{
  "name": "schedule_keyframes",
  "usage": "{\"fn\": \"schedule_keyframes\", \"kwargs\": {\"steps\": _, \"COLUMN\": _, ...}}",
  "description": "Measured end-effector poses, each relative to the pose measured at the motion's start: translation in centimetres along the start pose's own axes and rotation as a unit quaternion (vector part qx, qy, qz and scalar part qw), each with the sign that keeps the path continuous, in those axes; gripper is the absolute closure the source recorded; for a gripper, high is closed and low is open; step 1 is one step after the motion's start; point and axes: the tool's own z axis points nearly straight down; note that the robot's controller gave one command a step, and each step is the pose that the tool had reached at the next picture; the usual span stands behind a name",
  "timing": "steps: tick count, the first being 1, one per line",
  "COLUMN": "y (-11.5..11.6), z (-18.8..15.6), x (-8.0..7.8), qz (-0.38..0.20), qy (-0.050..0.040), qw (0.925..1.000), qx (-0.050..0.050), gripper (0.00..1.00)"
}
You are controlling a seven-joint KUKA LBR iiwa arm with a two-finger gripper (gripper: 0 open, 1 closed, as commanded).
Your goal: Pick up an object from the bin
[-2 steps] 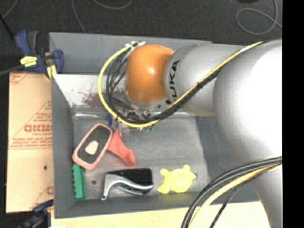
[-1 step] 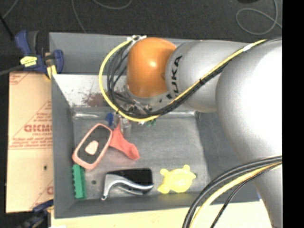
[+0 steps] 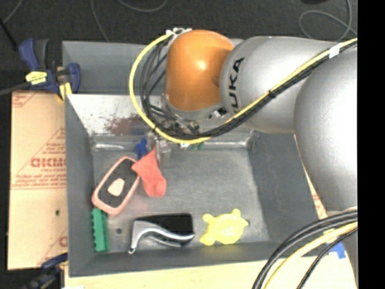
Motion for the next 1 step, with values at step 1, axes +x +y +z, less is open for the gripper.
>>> {"fn": "schedule_keyframes", "kwargs": {"steps": 1, "y": -0.30, "z": -6.21, "x": -0.37, "qz": -0.002, "qy": -0.0022, "qw": 1.0000, "qx": 0.000, "gripper": 1.00}}
